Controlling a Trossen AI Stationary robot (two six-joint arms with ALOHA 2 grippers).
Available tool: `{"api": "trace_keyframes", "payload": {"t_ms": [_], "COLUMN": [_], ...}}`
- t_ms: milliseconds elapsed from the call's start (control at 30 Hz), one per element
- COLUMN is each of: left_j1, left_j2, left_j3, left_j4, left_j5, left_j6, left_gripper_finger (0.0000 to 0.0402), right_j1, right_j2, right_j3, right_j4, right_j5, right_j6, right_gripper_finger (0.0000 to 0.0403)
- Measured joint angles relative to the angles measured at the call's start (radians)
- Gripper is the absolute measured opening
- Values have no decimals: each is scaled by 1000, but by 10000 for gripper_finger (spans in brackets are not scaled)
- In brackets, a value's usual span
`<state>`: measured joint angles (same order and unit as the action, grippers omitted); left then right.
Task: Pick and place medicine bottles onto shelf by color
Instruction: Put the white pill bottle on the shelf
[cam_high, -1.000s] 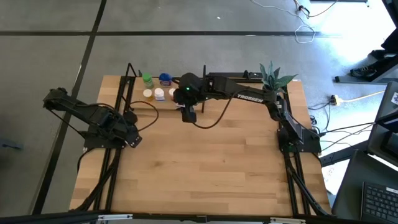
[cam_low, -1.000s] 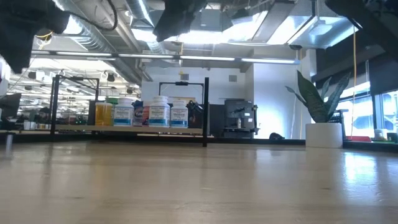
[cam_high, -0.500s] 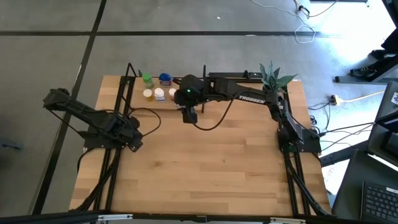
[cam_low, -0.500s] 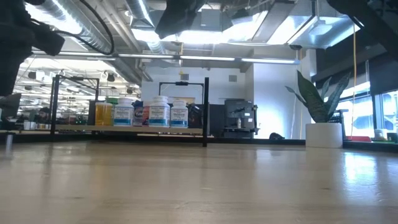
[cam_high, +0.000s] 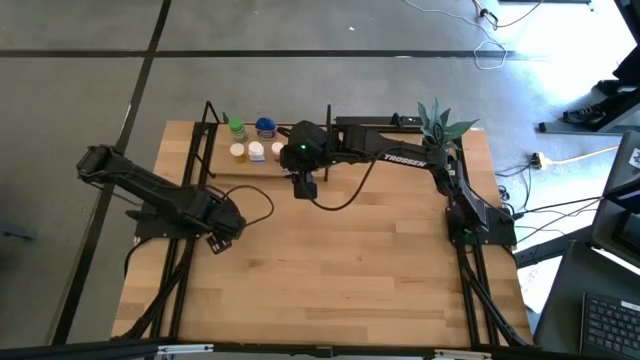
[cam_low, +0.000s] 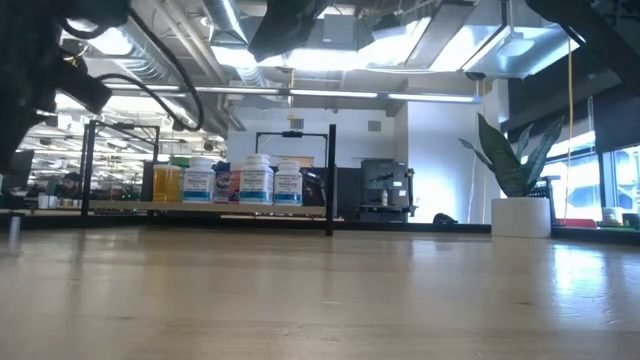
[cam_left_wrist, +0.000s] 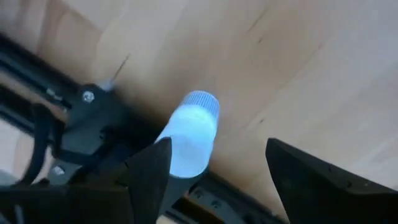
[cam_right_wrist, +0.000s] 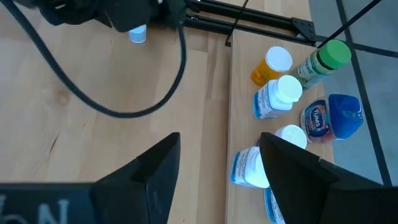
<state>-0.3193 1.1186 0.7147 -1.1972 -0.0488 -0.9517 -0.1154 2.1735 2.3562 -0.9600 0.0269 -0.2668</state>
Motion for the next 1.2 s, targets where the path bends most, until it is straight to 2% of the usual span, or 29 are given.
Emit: {"api": "trace_keyframes", "payload": {"t_ms": [400,700,967,1200], "left_j1": [49,75,116,116], "left_j2": [110,113,113,113], "left_j3": [27,154,104,58], "left_j4": [-14,-65,-100,-97], "left_j5": [2,-90,-18,-10], "left_j6": [178,299,229,221], "left_gripper_finger": [255,255,255,255], "right_j1": [0,0,0,0], "right_j2": [1,2,2,2], "right_j3": [0,0,0,0], "right_j4": [5,9,9,9], "right_j5": [0,0,0,0], "right_j6": [4,4,4,4], "right_gripper_finger": [223,223,223,223]}}
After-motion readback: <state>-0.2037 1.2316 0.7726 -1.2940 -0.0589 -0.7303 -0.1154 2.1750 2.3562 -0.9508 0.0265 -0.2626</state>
